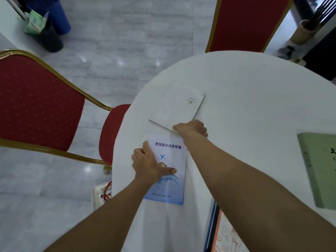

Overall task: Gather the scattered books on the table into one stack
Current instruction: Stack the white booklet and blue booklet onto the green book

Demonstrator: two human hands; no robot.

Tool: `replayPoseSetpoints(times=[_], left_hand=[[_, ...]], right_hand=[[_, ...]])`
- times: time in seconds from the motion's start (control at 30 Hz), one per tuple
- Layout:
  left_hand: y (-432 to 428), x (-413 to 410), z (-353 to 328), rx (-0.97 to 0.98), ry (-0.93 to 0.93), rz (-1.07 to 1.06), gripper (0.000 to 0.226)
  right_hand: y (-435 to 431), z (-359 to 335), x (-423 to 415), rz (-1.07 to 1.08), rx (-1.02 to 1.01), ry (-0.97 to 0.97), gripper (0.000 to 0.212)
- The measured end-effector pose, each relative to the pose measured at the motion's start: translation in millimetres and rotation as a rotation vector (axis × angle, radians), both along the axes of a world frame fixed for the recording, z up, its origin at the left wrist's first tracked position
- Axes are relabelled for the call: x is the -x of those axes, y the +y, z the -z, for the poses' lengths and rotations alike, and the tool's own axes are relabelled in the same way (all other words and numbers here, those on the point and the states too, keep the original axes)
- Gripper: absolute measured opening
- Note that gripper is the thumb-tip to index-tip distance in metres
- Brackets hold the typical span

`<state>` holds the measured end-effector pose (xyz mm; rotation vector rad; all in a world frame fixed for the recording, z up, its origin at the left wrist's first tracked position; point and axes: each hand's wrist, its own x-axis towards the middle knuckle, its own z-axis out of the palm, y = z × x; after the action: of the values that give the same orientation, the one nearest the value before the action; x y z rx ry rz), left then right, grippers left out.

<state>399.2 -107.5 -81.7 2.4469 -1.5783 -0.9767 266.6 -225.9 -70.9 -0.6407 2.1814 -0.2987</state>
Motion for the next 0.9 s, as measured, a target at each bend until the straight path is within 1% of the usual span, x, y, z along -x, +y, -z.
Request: replayPoseSetpoints(times=[0.1, 0.2, 0.27, 0.33, 0.43, 0.5, 0.6, 0.7, 0.8, 0.9], left_hand=[[-0.3, 0.2, -1.2, -0.015, 0.001, 0.012, 0.144], [4.1, -0.8, -3.9, -0.005, 0.018, 0.008, 0.140], [6.1, -3.3, -5.6, 0.004, 0.046, -0.022, 0.134], [7.2, -6.4, -7.6, 0.017, 0.100, -0.080, 0.120], [10.9, -8.1, -10.8, 0.022, 0.208, -0.139, 0.088], [18.5, -5.8, -13.9, 0.038, 0.266, -0.129, 0.067], [29.0, 1.3, -18.3, 0.081, 0.292, -0.094, 0.040], [34.7, 11.8, -26.5, 0.064, 0.359, -0.084, 0.032], [37.7, 24.1, -38.5, 0.099, 0.402, -0.082, 0.025], [36.2, 39.7, -54.6, 0.173, 0.424, -0.093, 0.027]], right_hand=[[-3.4, -0.5, 10.9, -0.012, 0.017, -0.082, 0.077], [-4.5, -2.3, 27.2, 0.064, 0.077, -0.297, 0.062], [1.0, -8.0, 36.1, 0.096, 0.121, -0.392, 0.055], [10.4, -12.4, 45.0, 0.156, 0.175, -0.489, 0.044], [28.6, -19.7, 61.9, 0.216, 0.215, -0.655, 0.026], [43.7, -22.4, 77.1, 0.228, 0.245, -0.691, 0.030], [68.3, -23.0, 103.4, 0.236, 0.280, -0.715, 0.034], [94.9, -21.7, 129.4, 0.297, 0.325, -0.754, 0.037], [119.3, -24.6, 155.4, 0.432, 0.396, -0.800, 0.038], [140.8, -32.7, 184.0, 0.534, 0.480, -0.857, 0.037]])
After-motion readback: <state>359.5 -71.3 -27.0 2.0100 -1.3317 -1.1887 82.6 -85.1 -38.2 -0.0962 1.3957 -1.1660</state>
